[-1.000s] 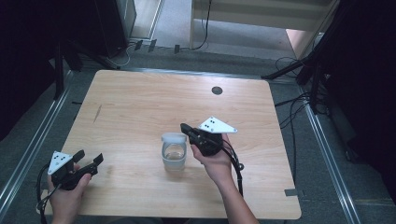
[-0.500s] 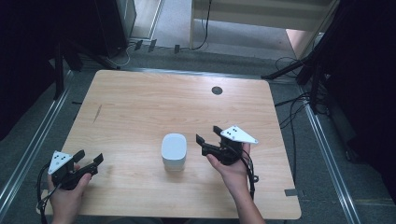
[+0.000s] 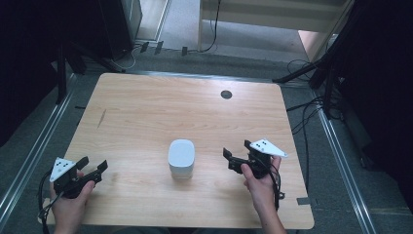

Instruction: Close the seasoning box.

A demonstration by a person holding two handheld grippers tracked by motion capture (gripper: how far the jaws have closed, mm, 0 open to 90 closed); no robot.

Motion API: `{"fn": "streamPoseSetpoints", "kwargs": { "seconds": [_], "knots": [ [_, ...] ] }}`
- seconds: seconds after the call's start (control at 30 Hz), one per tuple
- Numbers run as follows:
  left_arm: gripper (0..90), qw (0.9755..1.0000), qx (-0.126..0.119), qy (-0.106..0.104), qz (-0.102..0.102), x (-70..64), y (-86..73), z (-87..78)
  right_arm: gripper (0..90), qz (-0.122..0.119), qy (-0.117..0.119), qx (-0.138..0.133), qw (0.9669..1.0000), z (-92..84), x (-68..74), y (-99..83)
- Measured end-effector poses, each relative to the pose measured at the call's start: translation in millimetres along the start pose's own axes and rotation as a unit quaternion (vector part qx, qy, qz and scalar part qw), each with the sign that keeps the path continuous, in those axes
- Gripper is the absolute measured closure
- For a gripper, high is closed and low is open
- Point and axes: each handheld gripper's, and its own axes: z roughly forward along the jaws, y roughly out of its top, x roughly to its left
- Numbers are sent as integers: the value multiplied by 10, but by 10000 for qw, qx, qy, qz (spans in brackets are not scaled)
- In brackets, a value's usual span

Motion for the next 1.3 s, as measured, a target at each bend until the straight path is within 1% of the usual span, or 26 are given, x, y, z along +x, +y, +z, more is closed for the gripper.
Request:
{"fn": "streamPoseSetpoints", "kwargs": {
  "seconds": [0.07,0.1,0.13,0.17,0.2,0.23,0.3,0.33,0.4,0.43,0.5,0.53,0.6,0.7,0.73,0.83,0.87,0.93,0.97,1.03,1.1,1.13,1.17,1.3],
  "knots": [
    [258,10000,0,-1,3,-1,0,0,129,25,-38,11,10000,-18,-23,-24],
    [258,10000,0,8,2,-1,0,0,129,45,-100,29,9999,-49,-81,-71],
    [258,10000,1,13,1,-2,0,0,129,45,-100,29,9999,-49,-81,-71],
    [258,10000,1,17,3,-2,0,0,130,107,-180,69,9998,-85,-138,-117],
    [258,10000,1,17,3,-2,0,0,130,107,-180,69,9998,-85,-138,-117],
    [258,10000,3,16,4,-3,0,0,130,130,-245,103,9996,-123,-193,-159],
    [258,10000,2,28,7,-5,0,0,131,134,-277,117,9995,-145,-218,-178],
    [257,10000,2,33,16,-5,0,0,131,143,-354,132,9992,-181,-270,-216],
    [257,10000,-1,38,18,-7,0,0,131,152,-386,143,9990,-198,-294,-234],
    [258,10000,1,38,18,-6,0,0,132,167,-461,197,9986,-234,-347,-273],
    [258,10000,-1,40,17,-7,0,0,131,171,-483,204,9985,-243,-362,-287],
    [257,10000,0,39,16,-6,0,0,132,169,-555,245,9980,-275,-405,-321],
    [257,10000,-1,42,18,-4,0,-1,132,183,-618,266,9976,-307,-444,-353],
    [257,10000,-2,33,12,-2,0,-2,132,188,-661,294,9972,-343,-478,-383],
    [257,10000,-5,36,16,-4,0,-1,132,178,-719,318,9967,-378,-514,-412],
    [257,10000,-8,37,20,-3,0,-2,133,196,-796,373,9959,-432,-575,-465],
    [257,10000,-13,37,16,-3,0,-2,133,196,-796,373,9959,-432,-575,-465],
    [257,10000,-12,30,13,-2,0,-3,132,223,-876,409,9951,-470,-623,-505],
    [257,10000,-13,29,13,-2,0,-3,132,253,-943,426,9943,-514,-679,-548],
    [257,10000,-13,35,15,-3,0,-3,132,293,-1009,439,9935,-564,-741,-594],
    [257,10000,-14,38,17,-3,0,-3,133,378,-1109,489,9919,-613,-804,-642],
    [257,10000,-14,38,17,-3,0,-3,133,378,-1109,489,9919,-613,-804,-642],
    [257,10000,-13,39,17,-3,0,-3,133,381,-1143,482,9915,-636,-840,-667],
    [257,10000,-10,36,12,-2,0,-2,134,510,-1284,503,9891,-725,-947,-762]
  ]
}}
